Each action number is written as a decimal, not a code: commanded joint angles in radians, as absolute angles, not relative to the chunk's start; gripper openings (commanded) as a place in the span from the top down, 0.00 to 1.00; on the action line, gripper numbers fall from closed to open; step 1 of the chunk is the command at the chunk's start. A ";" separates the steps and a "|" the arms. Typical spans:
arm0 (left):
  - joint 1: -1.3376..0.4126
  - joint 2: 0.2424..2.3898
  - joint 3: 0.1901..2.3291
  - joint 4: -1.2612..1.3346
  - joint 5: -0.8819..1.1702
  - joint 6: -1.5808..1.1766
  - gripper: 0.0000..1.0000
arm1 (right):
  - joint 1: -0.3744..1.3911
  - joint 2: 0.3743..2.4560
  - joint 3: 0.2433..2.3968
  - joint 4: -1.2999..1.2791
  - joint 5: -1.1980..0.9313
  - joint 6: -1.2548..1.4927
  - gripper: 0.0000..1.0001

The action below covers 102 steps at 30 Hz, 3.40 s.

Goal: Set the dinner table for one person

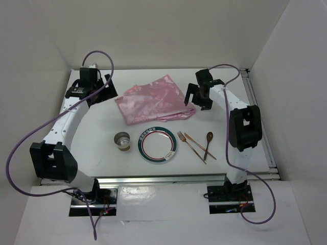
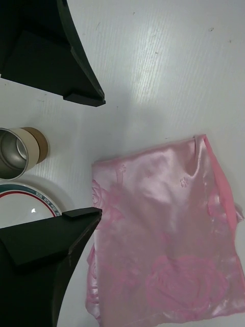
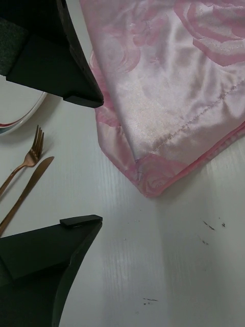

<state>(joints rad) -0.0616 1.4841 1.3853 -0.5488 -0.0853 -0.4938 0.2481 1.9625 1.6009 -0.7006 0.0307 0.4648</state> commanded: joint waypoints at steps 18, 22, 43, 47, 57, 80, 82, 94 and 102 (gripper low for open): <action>-0.074 1.664 1.215 -0.537 0.109 -0.646 0.07 | 0.221 1.663 1.276 -0.425 -0.041 0.393 0.00; -0.074 1.738 1.167 -0.444 0.205 -0.667 0.10 | 0.221 1.683 1.264 -0.416 -0.018 0.383 0.00; -0.121 1.971 1.426 -0.446 0.222 -0.606 1.00 | 0.192 1.904 1.292 -0.333 -0.205 0.366 0.18; -0.121 1.948 1.548 -0.515 0.232 -0.552 1.00 | 0.192 1.865 1.238 -0.299 -0.258 0.514 0.20; -0.143 1.895 1.733 -0.537 0.388 -0.529 1.00 | 0.215 1.904 1.190 -0.247 -0.262 0.681 0.27; -0.172 1.922 2.023 -0.635 0.440 -0.517 1.00 | 0.170 1.957 1.250 -0.198 -0.028 0.772 1.00; -0.172 1.922 2.060 -0.661 0.440 -0.517 1.00 | 0.158 1.927 1.261 -0.209 -0.015 0.750 1.00; -0.172 1.913 2.048 -0.649 0.410 -0.528 1.00 | 0.086 1.813 1.270 -0.190 -0.015 0.647 1.00; -0.172 1.950 2.060 -0.620 0.455 -0.555 1.00 | 0.035 1.908 1.431 -0.219 -0.098 0.592 1.00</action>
